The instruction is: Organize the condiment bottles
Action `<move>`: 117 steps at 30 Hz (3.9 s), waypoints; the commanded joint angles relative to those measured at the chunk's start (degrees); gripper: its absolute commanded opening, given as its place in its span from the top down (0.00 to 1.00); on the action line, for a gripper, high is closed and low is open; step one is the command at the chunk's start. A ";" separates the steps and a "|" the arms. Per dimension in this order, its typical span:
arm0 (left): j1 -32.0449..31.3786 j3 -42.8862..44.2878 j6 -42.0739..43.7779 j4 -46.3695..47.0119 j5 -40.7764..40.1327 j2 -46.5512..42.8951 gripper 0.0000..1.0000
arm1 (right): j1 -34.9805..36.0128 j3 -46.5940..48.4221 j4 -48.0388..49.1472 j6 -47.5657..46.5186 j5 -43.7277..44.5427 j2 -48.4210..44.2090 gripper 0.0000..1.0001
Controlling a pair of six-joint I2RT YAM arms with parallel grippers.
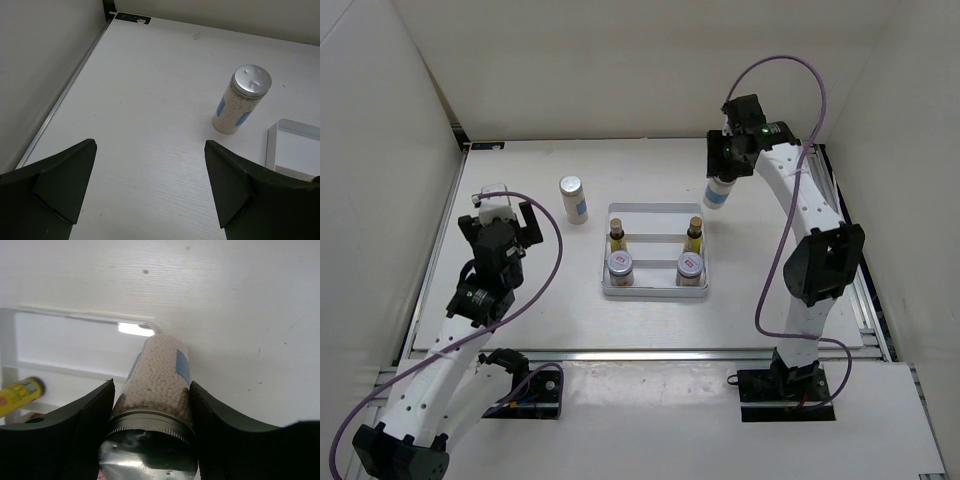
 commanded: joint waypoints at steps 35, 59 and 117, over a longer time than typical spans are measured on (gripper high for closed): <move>-1.85 7.64 -0.47 -3.86 8.99 11.13 0.00 | 9.13 -8.35 15.02 1.96 1.80 -9.95 0.00; 5.53 49.05 -3.72 -14.33 29.56 63.00 0.00 | 9.66 -31.30 17.41 2.67 -10.06 -42.40 0.00; -8.89 57.59 -0.73 -19.43 35.11 69.07 0.32 | 9.66 -37.19 6.86 4.77 -7.52 -52.86 0.00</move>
